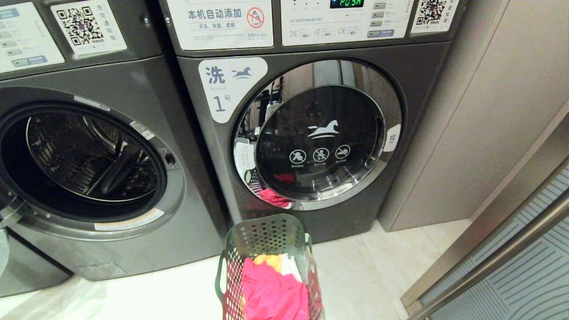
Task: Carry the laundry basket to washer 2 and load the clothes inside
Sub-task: Place the clothes into the washing machine
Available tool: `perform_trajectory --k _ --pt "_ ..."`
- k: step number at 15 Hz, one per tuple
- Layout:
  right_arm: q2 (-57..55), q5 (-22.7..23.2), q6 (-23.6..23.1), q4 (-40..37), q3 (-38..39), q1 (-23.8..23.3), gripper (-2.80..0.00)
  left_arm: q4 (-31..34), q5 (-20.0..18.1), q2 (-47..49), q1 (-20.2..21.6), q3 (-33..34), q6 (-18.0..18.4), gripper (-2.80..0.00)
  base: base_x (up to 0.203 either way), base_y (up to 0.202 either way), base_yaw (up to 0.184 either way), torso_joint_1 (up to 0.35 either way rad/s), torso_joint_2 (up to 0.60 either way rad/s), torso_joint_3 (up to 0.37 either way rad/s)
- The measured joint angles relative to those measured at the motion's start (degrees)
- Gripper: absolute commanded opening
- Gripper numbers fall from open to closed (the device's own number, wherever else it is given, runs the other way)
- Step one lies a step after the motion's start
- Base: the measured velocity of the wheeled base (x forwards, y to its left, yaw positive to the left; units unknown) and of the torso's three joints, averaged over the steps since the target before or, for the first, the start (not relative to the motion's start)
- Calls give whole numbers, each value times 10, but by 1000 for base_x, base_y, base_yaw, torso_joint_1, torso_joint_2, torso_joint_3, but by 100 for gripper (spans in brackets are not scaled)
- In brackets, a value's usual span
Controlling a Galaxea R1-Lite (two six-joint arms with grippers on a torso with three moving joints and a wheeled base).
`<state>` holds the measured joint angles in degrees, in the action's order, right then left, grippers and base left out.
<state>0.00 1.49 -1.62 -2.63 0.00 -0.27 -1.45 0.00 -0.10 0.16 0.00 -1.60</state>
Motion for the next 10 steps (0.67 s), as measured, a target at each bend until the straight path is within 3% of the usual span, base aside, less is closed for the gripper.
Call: perform_trajectory --k 3,10 --pt "0 0 0 0 0 0 -280 0 -1 0 0 0 9 -280 0 0 0 1 -1 32" --pt "0 0 0 0 0 0 -280 0 -2 0 0 0 12 -280 0 0 0 5 3 185"
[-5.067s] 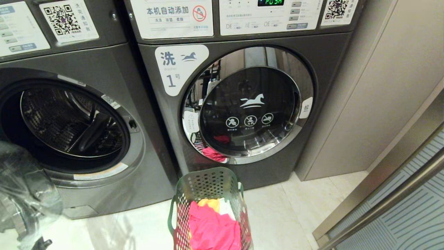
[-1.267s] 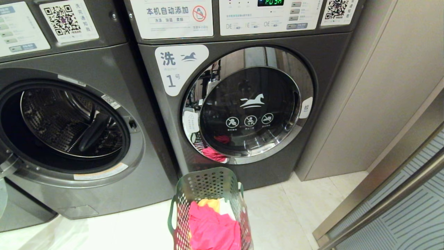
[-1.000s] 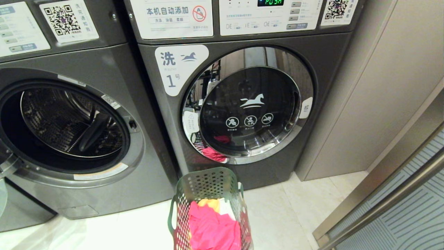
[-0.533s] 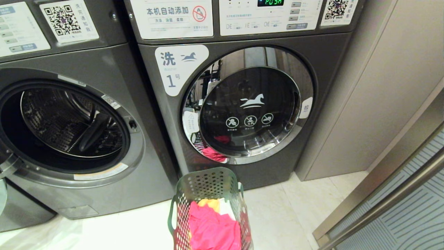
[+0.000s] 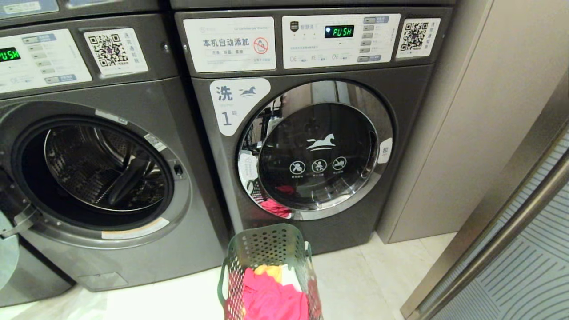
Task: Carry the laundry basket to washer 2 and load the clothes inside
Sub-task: Place the clothes into the washing machine
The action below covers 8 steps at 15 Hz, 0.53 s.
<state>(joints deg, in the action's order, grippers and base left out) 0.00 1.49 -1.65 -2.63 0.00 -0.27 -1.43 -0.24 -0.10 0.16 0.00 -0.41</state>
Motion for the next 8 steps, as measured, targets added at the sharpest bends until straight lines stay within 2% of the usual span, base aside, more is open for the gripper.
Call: perform_trajectory --k 5,8 --pt "0 1 -4 0 0 0 -280 -1 1 0 0 0 -5 -280 0 0 0 -2 4 202" --pt "0 1 -2 0 0 0 -280 0 2 0 0 0 -9 -280 0 0 0 2 4 88"
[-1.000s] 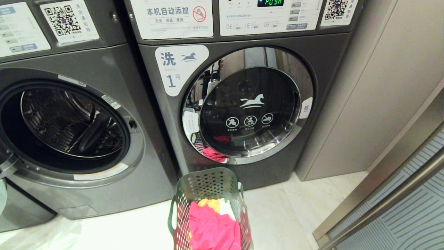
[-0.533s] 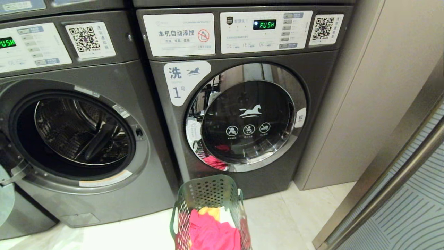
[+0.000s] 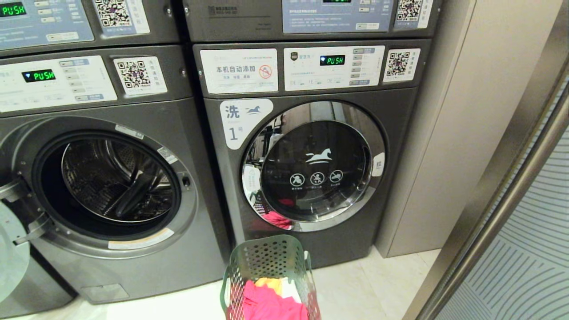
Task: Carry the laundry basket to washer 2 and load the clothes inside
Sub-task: Place the clothes into the washing machine
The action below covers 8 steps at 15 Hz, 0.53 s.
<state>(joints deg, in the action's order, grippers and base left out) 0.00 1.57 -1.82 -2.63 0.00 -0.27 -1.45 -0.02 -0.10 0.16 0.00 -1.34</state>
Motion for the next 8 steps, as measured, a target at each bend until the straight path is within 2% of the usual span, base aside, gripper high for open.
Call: perform_trajectory --k 4,6,8 --pt "0 -1 1 0 0 0 -280 0 0 0 0 0 0 -280 0 0 0 0 2 7" --pt "0 0 1 0 0 0 -280 0 -1 0 0 0 0 -280 4 98 -7 1 1 2" --pt "0 -1 1 0 0 0 -280 0 0 0 0 0 0 -280 1 189 0 3 2 7"
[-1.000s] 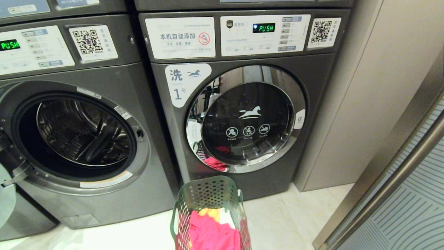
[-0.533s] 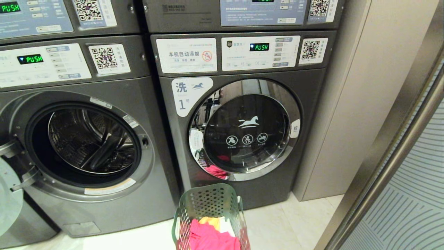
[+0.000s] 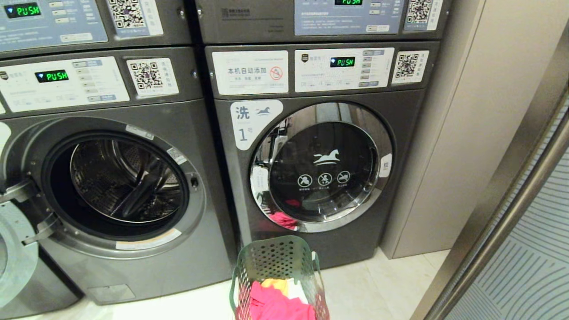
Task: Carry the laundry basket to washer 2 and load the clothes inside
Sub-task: Place the clothes into the washing machine
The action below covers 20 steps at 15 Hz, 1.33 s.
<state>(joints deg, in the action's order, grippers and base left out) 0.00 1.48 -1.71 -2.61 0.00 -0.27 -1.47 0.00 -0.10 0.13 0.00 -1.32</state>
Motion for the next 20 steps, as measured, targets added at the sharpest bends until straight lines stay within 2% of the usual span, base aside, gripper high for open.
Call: perform_trajectory --k 20 --pt "0 1 -1 0 0 0 -280 -1 -1 0 0 0 0 -280 0 194 -1 4 2 3"
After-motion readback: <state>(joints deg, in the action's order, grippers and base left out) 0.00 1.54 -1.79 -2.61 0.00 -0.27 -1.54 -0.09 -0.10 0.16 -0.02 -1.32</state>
